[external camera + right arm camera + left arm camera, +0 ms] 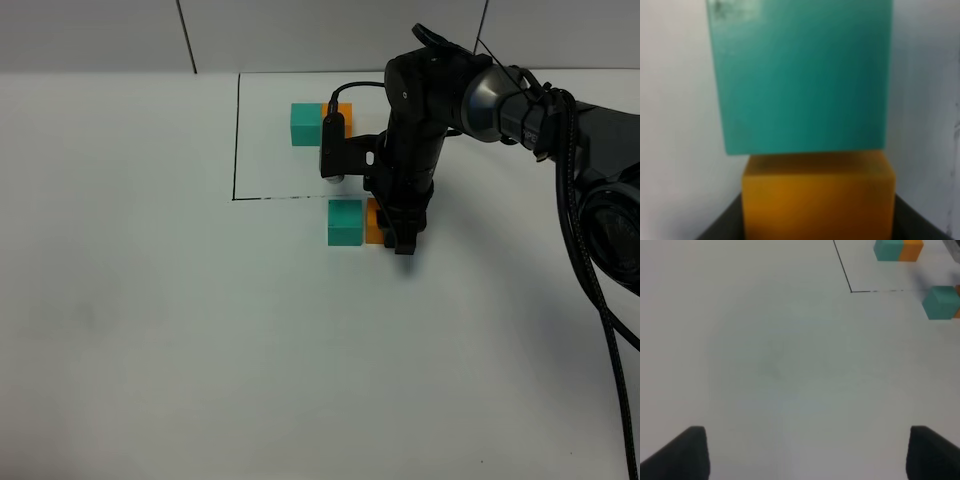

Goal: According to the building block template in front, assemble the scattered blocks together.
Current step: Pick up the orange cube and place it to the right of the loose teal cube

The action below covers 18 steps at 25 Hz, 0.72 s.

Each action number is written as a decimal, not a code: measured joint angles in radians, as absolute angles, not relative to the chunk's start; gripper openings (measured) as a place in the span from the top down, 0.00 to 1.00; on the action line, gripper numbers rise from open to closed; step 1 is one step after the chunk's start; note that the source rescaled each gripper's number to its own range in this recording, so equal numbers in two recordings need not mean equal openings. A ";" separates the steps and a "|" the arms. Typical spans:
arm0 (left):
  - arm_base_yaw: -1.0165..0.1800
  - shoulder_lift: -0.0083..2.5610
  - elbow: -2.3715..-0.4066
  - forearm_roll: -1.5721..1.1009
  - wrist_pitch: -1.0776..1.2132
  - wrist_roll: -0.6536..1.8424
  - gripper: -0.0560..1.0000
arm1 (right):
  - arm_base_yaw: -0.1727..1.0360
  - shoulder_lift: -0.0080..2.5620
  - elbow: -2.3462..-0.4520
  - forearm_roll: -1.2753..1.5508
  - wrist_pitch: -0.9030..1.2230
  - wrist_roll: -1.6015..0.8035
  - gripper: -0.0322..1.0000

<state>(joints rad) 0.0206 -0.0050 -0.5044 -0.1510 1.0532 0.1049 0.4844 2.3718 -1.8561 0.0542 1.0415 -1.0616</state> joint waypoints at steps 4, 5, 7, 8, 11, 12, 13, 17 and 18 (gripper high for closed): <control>0.021 -0.005 -0.504 -0.151 1.053 0.105 0.30 | 0.484 2.374 -1.856 0.054 1.041 -1.062 0.95; 0.021 -0.005 -0.504 -0.151 1.053 0.105 0.30 | 0.484 2.374 -1.856 0.055 1.041 -1.062 0.95; 0.021 -0.005 -0.504 -0.151 1.053 0.105 0.30 | 0.484 2.375 -1.856 0.059 1.041 -1.059 0.95; 0.021 -0.005 -0.504 -0.151 1.053 0.105 0.30 | 0.484 2.375 -1.857 0.064 1.042 -1.059 0.95; 0.021 -0.005 -0.504 -0.151 1.053 0.105 0.30 | 0.490 2.377 -1.857 0.078 1.043 -1.059 0.95; 0.021 -0.005 -0.504 -0.151 1.053 0.105 0.30 | 0.492 2.377 -1.857 0.078 1.043 -1.059 0.95; 0.021 -0.005 -0.504 -0.151 1.053 0.105 0.30 | 0.495 2.377 -1.857 0.078 1.043 -1.059 0.95; 0.021 -0.005 -0.504 -0.151 1.053 0.104 0.30 | 0.497 2.377 -1.857 0.077 1.043 -1.059 0.95; 0.021 -0.005 -0.504 -0.151 1.053 0.104 0.30 | 0.497 2.377 -1.857 0.076 1.043 -1.059 0.95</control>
<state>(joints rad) 0.0206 -0.0050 -0.5044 -0.1510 1.0532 0.1039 0.4967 2.3771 -1.8574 0.0761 1.0433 -1.0594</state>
